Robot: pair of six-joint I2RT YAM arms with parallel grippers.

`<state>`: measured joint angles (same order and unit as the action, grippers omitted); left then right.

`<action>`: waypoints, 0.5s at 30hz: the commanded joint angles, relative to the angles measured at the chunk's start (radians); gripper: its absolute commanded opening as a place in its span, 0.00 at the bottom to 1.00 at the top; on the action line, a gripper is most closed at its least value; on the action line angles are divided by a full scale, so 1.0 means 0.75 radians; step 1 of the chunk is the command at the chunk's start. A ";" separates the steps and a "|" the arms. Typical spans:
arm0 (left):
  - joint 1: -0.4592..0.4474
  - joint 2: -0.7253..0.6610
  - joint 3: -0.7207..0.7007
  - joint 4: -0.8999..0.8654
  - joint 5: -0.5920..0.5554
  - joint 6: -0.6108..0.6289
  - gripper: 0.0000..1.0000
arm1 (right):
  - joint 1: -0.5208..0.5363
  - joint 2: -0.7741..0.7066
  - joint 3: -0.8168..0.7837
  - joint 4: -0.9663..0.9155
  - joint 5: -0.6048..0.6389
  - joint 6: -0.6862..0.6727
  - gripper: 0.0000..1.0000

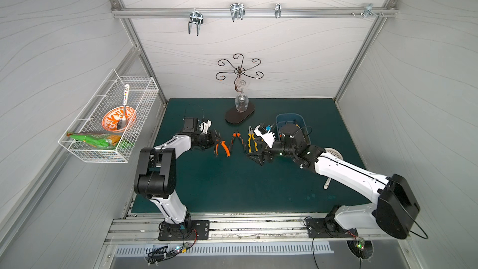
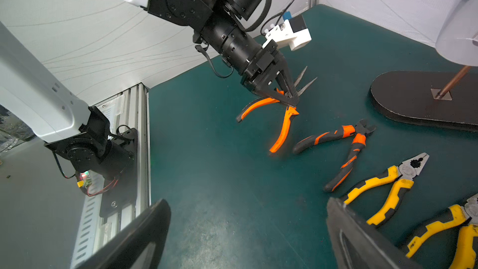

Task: Take the pliers out of the storage box
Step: Place the pliers at the center of the board.

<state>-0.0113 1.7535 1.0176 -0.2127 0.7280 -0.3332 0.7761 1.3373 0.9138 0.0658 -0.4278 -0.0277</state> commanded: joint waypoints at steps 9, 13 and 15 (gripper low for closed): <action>0.005 0.215 0.286 -0.189 -0.071 0.225 0.00 | 0.011 0.007 -0.010 -0.004 -0.006 -0.013 0.99; 0.005 0.305 0.414 -0.264 -0.057 0.250 0.00 | 0.011 0.018 -0.005 -0.011 -0.010 -0.016 0.99; 0.005 0.344 0.481 -0.293 -0.058 0.268 0.00 | 0.011 0.025 -0.004 -0.012 -0.013 -0.019 0.99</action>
<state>-0.0113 1.9820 1.2945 -0.3985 0.6796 -0.1761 0.7776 1.3422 0.9134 0.0658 -0.4278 -0.0334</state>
